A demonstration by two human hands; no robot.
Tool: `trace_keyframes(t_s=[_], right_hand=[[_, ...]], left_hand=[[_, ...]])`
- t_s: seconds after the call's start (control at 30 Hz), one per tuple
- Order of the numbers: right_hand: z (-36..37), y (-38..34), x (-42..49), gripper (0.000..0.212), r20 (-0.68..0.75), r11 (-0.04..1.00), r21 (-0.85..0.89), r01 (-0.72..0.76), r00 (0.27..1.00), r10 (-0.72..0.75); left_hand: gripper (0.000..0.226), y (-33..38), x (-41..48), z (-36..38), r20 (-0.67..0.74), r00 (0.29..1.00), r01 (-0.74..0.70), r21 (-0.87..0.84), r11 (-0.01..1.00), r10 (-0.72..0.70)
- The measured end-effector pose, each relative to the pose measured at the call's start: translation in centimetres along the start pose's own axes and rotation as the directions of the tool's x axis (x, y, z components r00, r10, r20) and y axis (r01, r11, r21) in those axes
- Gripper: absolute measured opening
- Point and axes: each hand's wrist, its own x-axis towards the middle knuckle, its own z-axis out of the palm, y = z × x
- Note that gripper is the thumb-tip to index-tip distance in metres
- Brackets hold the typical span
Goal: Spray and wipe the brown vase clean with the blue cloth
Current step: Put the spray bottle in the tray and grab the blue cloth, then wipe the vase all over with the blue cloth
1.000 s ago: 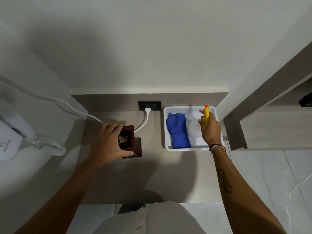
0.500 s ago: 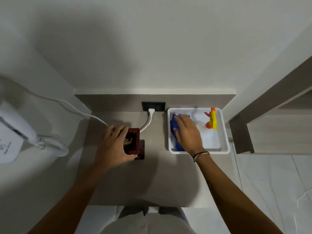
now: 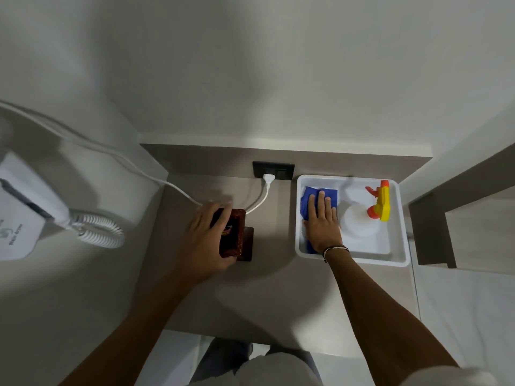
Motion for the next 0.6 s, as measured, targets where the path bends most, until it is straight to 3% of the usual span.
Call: trace_keyframes(t_s=[0.2,0.3,0.37,0.43,0.53,0.6], right_hand=[[-0.7,0.3,0.2,0.069,-0.035,0.967,0.253,-0.019,0.999,0.029],[-2.7,0.9,-1.5,0.041,-0.206,0.901,0.433,-0.001,0.973,0.1],[-3.5,1.0,-3.6,0.039,-0.353,0.807,0.59,0.026,0.907,0.229],[-3.8,-0.1,-6.3,0.031,-0.385,0.715,0.699,0.0,0.843,0.376],[-3.2,-3.2,-10.9,0.055,-0.383,0.559,0.823,0.095,0.821,0.424],[-2.1,-6.3,-13.5,0.061,-0.36,0.444,0.88,0.168,0.847,0.392]], left_hand=[[0.11,-0.2,0.1,0.3,-0.026,0.999,0.019,-0.172,0.985,-0.024],[0.11,-0.8,-0.1,0.5,-0.054,0.998,0.01,-0.26,0.966,-0.025],[0.108,-1.5,-0.5,0.6,-0.08,0.996,0.008,-0.329,0.944,-0.036],[0.106,-2.6,-1.0,0.7,-0.075,0.996,0.011,-0.396,0.918,-0.045],[0.105,-4.1,-1.9,0.8,-0.067,0.997,-0.001,-0.458,0.889,-0.033],[0.104,-5.3,-2.5,0.7,-0.058,0.998,-0.002,-0.488,0.873,-0.03]])
